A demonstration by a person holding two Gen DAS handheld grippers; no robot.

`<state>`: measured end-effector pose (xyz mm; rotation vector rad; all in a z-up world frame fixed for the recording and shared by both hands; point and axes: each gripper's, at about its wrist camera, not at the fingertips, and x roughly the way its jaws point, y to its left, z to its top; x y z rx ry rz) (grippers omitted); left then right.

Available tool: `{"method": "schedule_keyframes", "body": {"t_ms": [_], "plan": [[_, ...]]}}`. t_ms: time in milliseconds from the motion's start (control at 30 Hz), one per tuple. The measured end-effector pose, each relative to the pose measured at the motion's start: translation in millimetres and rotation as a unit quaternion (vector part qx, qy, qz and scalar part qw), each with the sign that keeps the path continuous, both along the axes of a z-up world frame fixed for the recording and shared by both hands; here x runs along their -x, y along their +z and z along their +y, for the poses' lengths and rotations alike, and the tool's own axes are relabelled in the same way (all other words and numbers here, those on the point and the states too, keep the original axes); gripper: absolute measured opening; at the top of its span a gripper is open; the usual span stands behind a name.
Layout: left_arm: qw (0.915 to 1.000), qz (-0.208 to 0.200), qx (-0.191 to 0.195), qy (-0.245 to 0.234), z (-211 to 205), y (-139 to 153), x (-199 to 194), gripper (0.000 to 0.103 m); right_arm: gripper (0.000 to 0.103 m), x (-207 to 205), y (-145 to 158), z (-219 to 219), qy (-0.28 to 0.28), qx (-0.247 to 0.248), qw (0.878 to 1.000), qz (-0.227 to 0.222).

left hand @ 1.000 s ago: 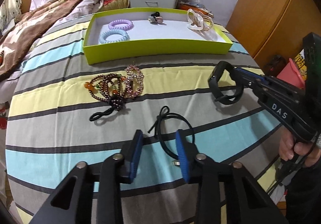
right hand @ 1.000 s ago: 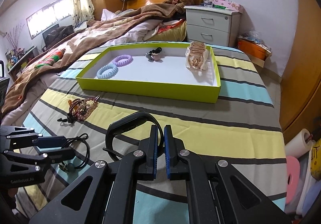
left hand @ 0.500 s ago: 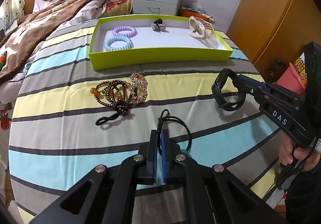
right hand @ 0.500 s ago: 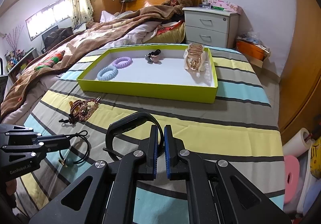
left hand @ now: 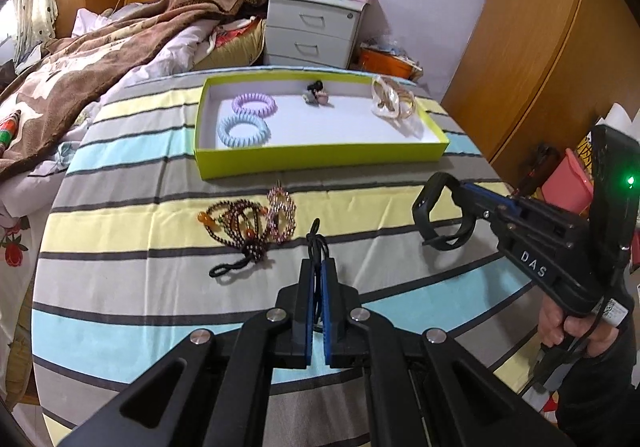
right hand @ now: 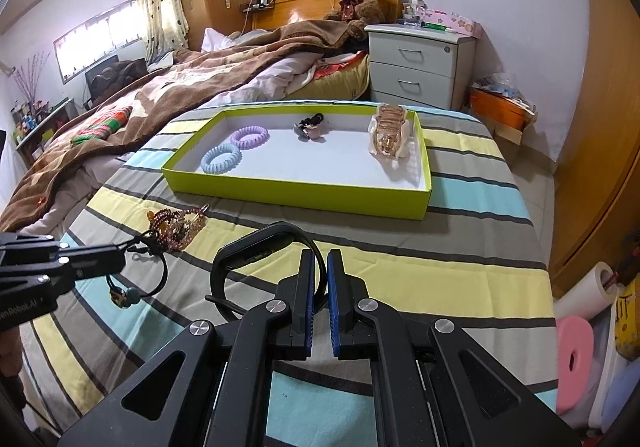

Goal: Organize jewelry
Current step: 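Carry the cord tie with left gripper to the box while right gripper carries the band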

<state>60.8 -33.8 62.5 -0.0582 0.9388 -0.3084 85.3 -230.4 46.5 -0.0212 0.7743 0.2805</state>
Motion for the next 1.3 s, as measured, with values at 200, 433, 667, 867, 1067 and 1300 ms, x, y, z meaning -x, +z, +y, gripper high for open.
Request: {"method": "schedule_keyframes", "body": {"t_ms": [200, 433, 667, 867, 1067, 1300], "plan": [[0.9999, -0.015, 0.003, 0.003, 4.0, 10.4, -2.8, 0.003, 0.006, -1.4, 7.1, 2.6, 0.0, 0.0, 1.0, -0.008], [0.9995, -0.028, 0.008, 0.012, 10.9, 21.2, -19.4, 0.003, 0.006, -9.6, 18.1, 4.4, -0.006, 0.001, 1.0, -0.017], [0.999, -0.04, 0.014, 0.015, 15.4, 31.8, -40.3, 0.003, 0.006, -26.8, 28.8, 8.3, -0.013, -0.001, 1.0, -0.023], [0.9985, -0.048, 0.021, 0.015, 19.0, 40.3, -61.9, 0.003, 0.006, -51.0, 32.5, 15.0, -0.023, 0.002, 0.999, -0.022], [0.9984, -0.048, 0.024, 0.017, 20.9, 42.7, -92.8, 0.003, 0.006, -78.7, 27.5, 19.1, -0.032, 0.001, 0.999, -0.01], [0.9989, -0.035, 0.029, 0.016, 21.2, 35.0, -125.2, 0.003, 0.006, -108.1, 16.2, 25.1, -0.039, 0.004, 0.999, 0.012]]}}
